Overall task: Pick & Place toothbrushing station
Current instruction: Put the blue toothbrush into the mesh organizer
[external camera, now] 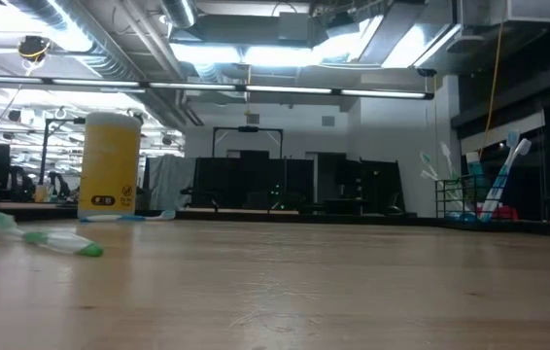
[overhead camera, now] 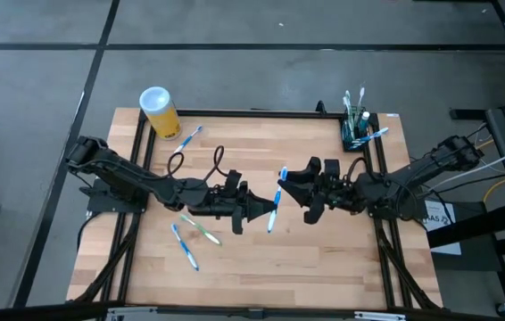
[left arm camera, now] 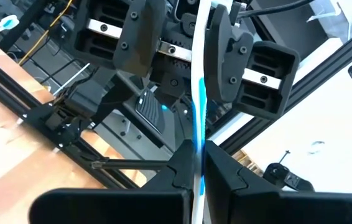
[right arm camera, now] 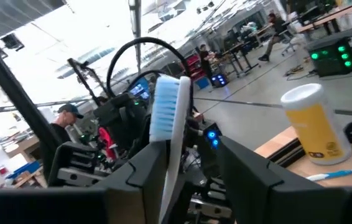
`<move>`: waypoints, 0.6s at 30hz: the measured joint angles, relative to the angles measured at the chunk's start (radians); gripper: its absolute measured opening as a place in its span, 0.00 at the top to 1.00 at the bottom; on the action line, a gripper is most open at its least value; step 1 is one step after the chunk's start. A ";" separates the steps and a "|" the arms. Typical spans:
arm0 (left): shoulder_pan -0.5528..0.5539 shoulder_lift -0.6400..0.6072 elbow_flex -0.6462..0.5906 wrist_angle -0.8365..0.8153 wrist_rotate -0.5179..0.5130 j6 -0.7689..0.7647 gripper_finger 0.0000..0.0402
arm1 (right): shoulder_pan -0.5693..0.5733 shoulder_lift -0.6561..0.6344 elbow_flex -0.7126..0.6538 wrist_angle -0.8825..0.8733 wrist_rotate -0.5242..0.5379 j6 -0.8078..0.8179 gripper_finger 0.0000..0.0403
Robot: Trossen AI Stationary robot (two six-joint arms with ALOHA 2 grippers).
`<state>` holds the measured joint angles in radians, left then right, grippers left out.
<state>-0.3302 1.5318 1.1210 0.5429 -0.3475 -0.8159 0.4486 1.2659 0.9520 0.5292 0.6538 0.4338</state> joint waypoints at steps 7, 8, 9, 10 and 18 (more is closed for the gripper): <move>0.000 0.000 0.000 -0.001 0.001 -0.003 0.98 | -0.013 0.000 0.000 0.008 -0.066 -0.030 0.88; 0.000 0.000 0.000 -0.003 0.000 0.001 0.98 | -0.013 0.000 0.000 0.017 -0.070 -0.042 0.93; 0.000 0.000 0.000 -0.002 0.000 0.003 0.98 | -0.013 0.000 0.000 0.024 -0.074 -0.055 0.95; 0.000 0.000 0.000 -0.002 -0.001 0.004 0.98 | -0.013 0.000 0.000 0.028 -0.074 -0.067 0.96; 0.001 -0.001 0.002 -0.010 -0.004 0.010 0.96 | -0.012 0.001 0.000 0.056 -0.059 -0.123 0.96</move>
<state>-0.3294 1.5305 1.1227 0.5330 -0.3519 -0.8055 0.4362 1.2667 0.9523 0.5854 0.5950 0.3103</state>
